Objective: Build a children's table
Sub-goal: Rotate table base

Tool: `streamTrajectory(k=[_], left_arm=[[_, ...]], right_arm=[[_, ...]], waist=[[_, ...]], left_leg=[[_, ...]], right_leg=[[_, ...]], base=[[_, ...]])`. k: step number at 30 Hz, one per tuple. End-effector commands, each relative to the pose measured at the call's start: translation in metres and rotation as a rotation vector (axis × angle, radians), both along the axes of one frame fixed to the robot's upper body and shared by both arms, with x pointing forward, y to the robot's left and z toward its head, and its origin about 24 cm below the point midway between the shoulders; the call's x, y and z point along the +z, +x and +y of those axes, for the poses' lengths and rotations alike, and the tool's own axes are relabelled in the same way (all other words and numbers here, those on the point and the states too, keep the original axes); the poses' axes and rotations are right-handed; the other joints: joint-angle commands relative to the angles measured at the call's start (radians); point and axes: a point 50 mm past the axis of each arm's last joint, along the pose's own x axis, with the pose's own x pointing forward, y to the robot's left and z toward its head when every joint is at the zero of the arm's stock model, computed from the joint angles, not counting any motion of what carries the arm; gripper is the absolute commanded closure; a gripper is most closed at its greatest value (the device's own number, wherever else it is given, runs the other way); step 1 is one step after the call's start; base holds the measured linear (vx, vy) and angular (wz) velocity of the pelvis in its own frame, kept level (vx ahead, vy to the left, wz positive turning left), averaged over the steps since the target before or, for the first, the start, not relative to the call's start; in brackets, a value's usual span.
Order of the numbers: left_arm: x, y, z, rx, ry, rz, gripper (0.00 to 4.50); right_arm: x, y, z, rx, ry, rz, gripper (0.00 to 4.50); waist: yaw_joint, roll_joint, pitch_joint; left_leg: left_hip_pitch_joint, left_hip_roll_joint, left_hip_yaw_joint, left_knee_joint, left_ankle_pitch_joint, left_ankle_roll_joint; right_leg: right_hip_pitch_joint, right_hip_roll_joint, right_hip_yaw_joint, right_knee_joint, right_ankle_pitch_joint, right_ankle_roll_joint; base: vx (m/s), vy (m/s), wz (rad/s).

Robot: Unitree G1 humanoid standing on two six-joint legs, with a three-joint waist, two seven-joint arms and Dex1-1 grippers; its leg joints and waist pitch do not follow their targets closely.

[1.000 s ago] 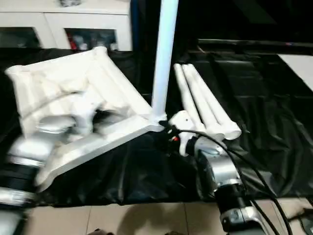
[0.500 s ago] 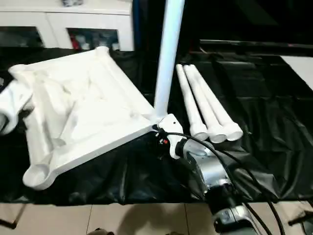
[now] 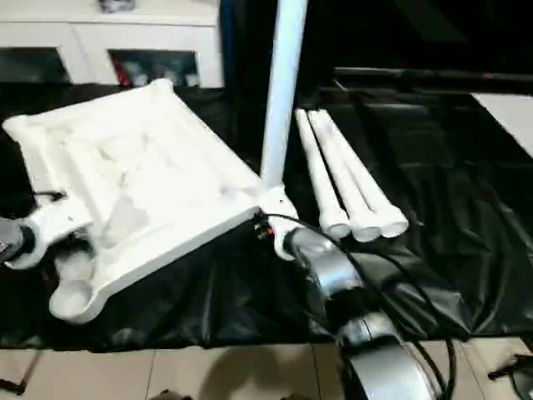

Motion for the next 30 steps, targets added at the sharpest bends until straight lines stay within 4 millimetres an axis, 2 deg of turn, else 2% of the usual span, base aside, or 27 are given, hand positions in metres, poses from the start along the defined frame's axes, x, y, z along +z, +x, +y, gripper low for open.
streamTrajectory(k=[1,3,4,5,6,7,8,10,12,13,15,16,17,18,20,21,22,23,24,25,26,28,29,30], left_arm=[[-0.011,-0.008,-0.008,-0.039,-0.047,0.094,4.50],[-0.010,-0.010,-0.026,-0.119,-0.158,0.118,4.50],[-0.010,-0.010,-0.026,-0.119,-0.158,0.118,4.50],[-0.010,-0.009,-0.035,-0.148,-0.199,0.119,4.50],[-0.010,-0.009,-0.037,-0.152,-0.206,0.118,4.50],[-0.010,-0.008,-0.044,-0.169,-0.238,0.113,4.50],[-0.009,-0.007,-0.060,-0.210,-0.301,0.109,4.50],[-0.007,-0.009,-0.071,-0.252,-0.355,0.120,4.50],[-0.005,-0.010,-0.077,-0.274,-0.385,0.133,4.50],[-0.002,-0.012,-0.085,-0.306,-0.416,0.147,4.50],[-0.001,-0.012,-0.090,-0.324,-0.425,0.146,4.50],[-0.001,-0.012,-0.091,-0.324,-0.426,0.146,4.50],[0.000,-0.009,-0.096,-0.339,-0.441,0.137,4.50],[0.000,-0.009,-0.096,-0.340,-0.442,0.135,4.50],[-0.001,0.005,-0.101,-0.326,-0.415,0.052,4.50],[0.000,0.015,-0.102,-0.302,-0.392,-0.015,4.50],[0.000,0.019,-0.102,-0.290,-0.386,-0.036,4.50],[0.000,0.025,-0.101,-0.274,-0.371,-0.075,4.50],[0.001,0.029,-0.101,-0.263,-0.361,-0.101,4.50],[0.001,0.033,-0.100,-0.245,-0.346,-0.130,4.50],[0.001,0.034,-0.100,-0.241,-0.342,-0.135,4.50],[0.004,0.040,-0.100,-0.210,-0.339,-0.180,4.50],[0.005,0.041,-0.100,-0.201,-0.344,-0.189,4.50],[0.007,0.043,-0.101,-0.199,-0.354,-0.208,4.50]], right_arm=[[0.006,0.005,0.001,-0.014,0.007,-0.024,2.40],[0.008,0.009,0.010,-0.002,0.016,-0.023,2.54],[0.008,0.009,0.010,-0.002,0.016,-0.023,2.64],[0.009,0.010,0.014,0.010,0.015,-0.027,2.71],[0.009,0.010,0.015,0.013,0.014,-0.028,2.71],[0.010,0.011,0.020,0.027,0.010,-0.034,2.75],[0.014,0.013,0.030,0.053,0.012,-0.043,2.86],[0.017,0.014,0.039,0.071,0.017,-0.047,3.10],[0.018,0.015,0.044,0.081,0.017,-0.050,3.15],[0.021,0.015,0.052,0.102,0.014,-0.055,3.23],[0.023,0.015,0.059,0.122,0.010,-0.060,3.54],[0.023,0.015,0.059,0.124,0.009,-0.060,3.61],[0.024,0.013,0.065,0.147,0.020,-0.059,3.69],[0.024,0.013,0.066,0.149,0.021,-0.059,3.69],[0.024,0.013,0.069,0.157,0.019,-0.065,3.99],[0.024,0.013,0.067,0.144,0.016,-0.068,4.06],[0.023,0.014,0.066,0.138,0.015,-0.069,4.06],[0.023,0.014,0.063,0.126,0.015,-0.071,4.14],[0.023,0.015,0.060,0.116,0.016,-0.073,4.29],[0.023,0.017,0.055,0.096,0.021,-0.078,4.29],[0.023,0.018,0.053,0.090,0.022,-0.080,4.40],[0.026,0.023,0.038,0.030,0.046,-0.091,4.48],[0.027,0.025,0.033,0.013,0.055,-0.094,4.48],[0.030,0.028,0.025,-0.021,0.064,-0.106,4.48]], waist=[[0.001,0.025,-0.063],[0.002,0.025,-0.062],[0.001,0.024,-0.062],[0.001,0.018,-0.062],[0.001,0.020,-0.062],[0.000,0.014,-0.064],[-0.001,-0.007,-0.064],[0.001,-0.003,-0.062],[-0.003,-0.002,-0.064],[-0.010,-0.014,-0.064],[-0.015,-0.011,-0.065],[-0.018,-0.019,-0.065],[-0.019,-0.018,-0.065],[-0.020,-0.022,-0.064],[-0.017,-0.022,-0.061],[-0.014,-0.018,-0.061],[-0.015,-0.020,-0.060],[-0.013,-0.016,-0.062],[-0.012,-0.018,-0.062],[-0.010,-0.011,-0.064],[-0.011,-0.017,-0.066],[-0.011,-0.003,-0.068],[-0.010,-0.008,-0.070],[-0.008,0.002,-0.069]], left_leg=[[0.024,0.042,-0.023,-0.072,-0.248,-0.048],[0.025,0.041,-0.021,-0.072,-0.252,-0.049],[0.024,0.043,-0.022,-0.073,-0.254,-0.052],[0.024,0.041,-0.021,-0.071,-0.248,-0.050],[0.023,0.040,-0.020,-0.072,-0.247,-0.049],[0.022,0.041,-0.020,-0.071,-0.234,-0.045],[0.019,0.041,-0.017,-0.071,-0.212,-0.034],[0.019,0.043,-0.018,-0.071,-0.202,-0.031],[0.018,0.043,-0.019,-0.071,-0.187,-0.039],[0.018,0.044,-0.017,-0.072,-0.180,-0.038],[0.016,0.042,-0.017,-0.069,-0.162,-0.034],[0.014,0.041,-0.018,-0.069,-0.148,-0.026],[0.015,0.042,-0.016,-0.069,-0.148,-0.022],[0.017,0.041,-0.015,-0.067,-0.148,-0.016],[0.023,0.042,-0.012,-0.068,-0.166,-0.017],[0.022,0.043,-0.014,-0.069,-0.178,-0.026],[0.021,0.041,-0.013,-0.070,-0.186,-0.027],[0.025,0.041,-0.014,-0.069,-0.202,-0.037],[0.022,0.043,-0.017,-0.071,-0.201,-0.040],[0.024,0.043,-0.018,-0.070,-0.204,-0.047],[0.021,0.042,-0.018,-0.069,-0.195,-0.045],[0.023,0.040,-0.016,-0.065,-0.181,-0.043],[0.021,0.041,-0.016,-0.063,-0.166,-0.038],[0.022,0.040,-0.017,-0.062,-0.163,-0.037]], right_leg=[[0.041,-0.086,0.055,-0.061,-0.130,-0.233],[0.040,-0.086,0.056,-0.061,-0.142,-0.237],[0.040,-0.085,0.055,-0.061,-0.142,-0.239],[0.041,-0.083,0.055,-0.059,-0.137,-0.237],[0.042,-0.083,0.056,-0.060,-0.139,-0.237],[0.044,-0.083,0.056,-0.057,-0.130,-0.236],[0.046,-0.083,0.056,-0.057,-0.128,-0.237],[0.044,-0.087,0.057,-0.060,-0.150,-0.233],[0.045,-0.086,0.055,-0.053,-0.131,-0.233],[0.046,-0.082,0.054,-0.052,-0.103,-0.238],[0.048,-0.083,0.054,-0.046,-0.064,-0.248],[0.052,-0.083,0.054,-0.044,-0.048,-0.251],[0.051,-0.083,0.055,-0.045,-0.044,-0.250],[0.049,-0.083,0.056,-0.046,-0.050,-0.248],[0.044,-0.081,0.056,-0.052,-0.077,-0.244],[0.045,-0.082,0.056,-0.052,-0.091,-0.237],[0.044,-0.078,0.056,-0.055,-0.098,-0.231],[0.044,-0.079,0.056,-0.055,-0.103,-0.224],[0.048,-0.082,0.056,-0.053,-0.103,-0.222],[0.046,-0.082,0.055,-0.052,-0.097,-0.219],[0.051,-0.083,0.056,-0.050,-0.081,-0.221],[0.049,-0.080,0.056,-0.047,-0.041,-0.229],[0.053,-0.080,0.056,-0.043,-0.005,-0.240],[0.052,-0.079,0.055,-0.042,0.004,-0.244]], base=[[0.000,0.000,0.00],[0.000,0.000,0.00],[0.000,0.000,0.00],[0.000,0.000,0.00],[0.000,0.000,0.00],[0.000,0.000,0.00],[0.000,0.000,0.00],[0.000,0.000,0.00],[0.000,0.000,0.00],[0.000,0.000,0.00],[0.000,0.000,0.00],[0.000,0.000,0.00],[0.000,0.000,0.00],[0.000,0.000,0.00],[0.000,0.000,0.00],[0.000,0.000,0.00],[0.000,0.000,0.00],[0.000,0.000,0.00],[0.000,0.000,0.00],[0.000,0.000,0.00],[0.000,0.000,0.00],[0.000,0.000,0.00],[0.000,0.000,0.00],[0.000,0.000,0.00]])
